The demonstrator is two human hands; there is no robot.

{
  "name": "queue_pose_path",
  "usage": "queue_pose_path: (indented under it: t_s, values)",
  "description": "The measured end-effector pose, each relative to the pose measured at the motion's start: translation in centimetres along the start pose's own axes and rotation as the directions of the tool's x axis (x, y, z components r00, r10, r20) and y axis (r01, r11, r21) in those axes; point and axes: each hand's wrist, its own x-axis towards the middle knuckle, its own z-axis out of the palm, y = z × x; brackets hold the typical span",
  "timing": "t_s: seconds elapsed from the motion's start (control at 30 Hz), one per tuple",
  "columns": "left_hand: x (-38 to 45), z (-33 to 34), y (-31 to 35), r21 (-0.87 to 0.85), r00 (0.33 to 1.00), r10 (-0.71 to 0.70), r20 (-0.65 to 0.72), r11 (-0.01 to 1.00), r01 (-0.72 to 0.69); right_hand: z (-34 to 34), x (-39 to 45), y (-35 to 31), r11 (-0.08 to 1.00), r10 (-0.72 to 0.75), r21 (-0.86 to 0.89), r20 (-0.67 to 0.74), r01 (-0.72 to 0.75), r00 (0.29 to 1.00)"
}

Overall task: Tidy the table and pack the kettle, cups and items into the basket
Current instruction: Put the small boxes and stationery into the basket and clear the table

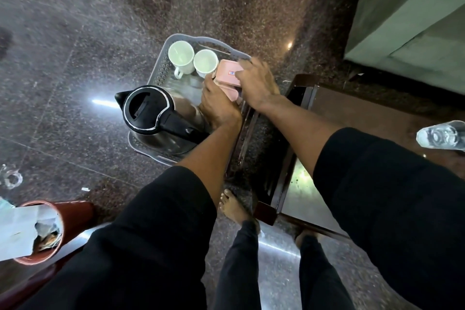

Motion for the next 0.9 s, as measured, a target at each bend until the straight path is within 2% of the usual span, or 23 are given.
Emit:
queue_pose_path:
  t_s: [0.1, 0.23, 0.37, 0.47, 0.6, 0.77, 0.9]
  values:
    - [-0.7, 0.0, 0.2, -0.124, 0.999, 0.018, 0.033, 0.992, -0.014, 0.4, -0.5, 0.0, 0.999, 0.007, 0.032, 0.004, -0.007, 1.0]
    - [-2.0, -0.3, 0.8, -0.033, 0.999, 0.038, -0.018, 0.999, -0.039, 0.8, -2.0, 0.6, 0.988, -0.017, 0.153, -0.074, 0.028, 0.997]
    - [-4.4, -1.3, 2.3, -0.07, 0.971, 0.198, -0.134, 0.976, -0.208, 0.9, -4.6, 1.8, 0.977, -0.01, 0.207, -0.196, 0.051, 0.981]
    - [-6.8, -1.2, 4.3, -0.02, 0.913, 0.39, -0.122, 0.918, -0.395, 0.8, -7.4, 3.8, 0.97, 0.095, 0.241, -0.234, -0.037, 0.968]
    - [-11.7, 0.8, 7.2, 0.027, 0.788, 0.615, 0.038, 0.787, -0.616, 2.2, -13.8, 9.1, 0.917, 0.299, 0.336, -0.216, -0.217, 0.93]
    - [-20.5, 7.1, 11.4, -0.101, 0.635, 0.733, 0.243, 0.67, -0.735, 4.4, -24.0, 16.6, 0.808, 0.536, 0.37, -0.137, -0.459, 0.833]
    - [-28.8, 12.4, 15.3, -0.159, 0.531, 0.764, 0.367, 0.614, -0.773, 6.5, -33.3, 22.0, 0.712, 0.65, 0.361, -0.013, -0.602, 0.76]
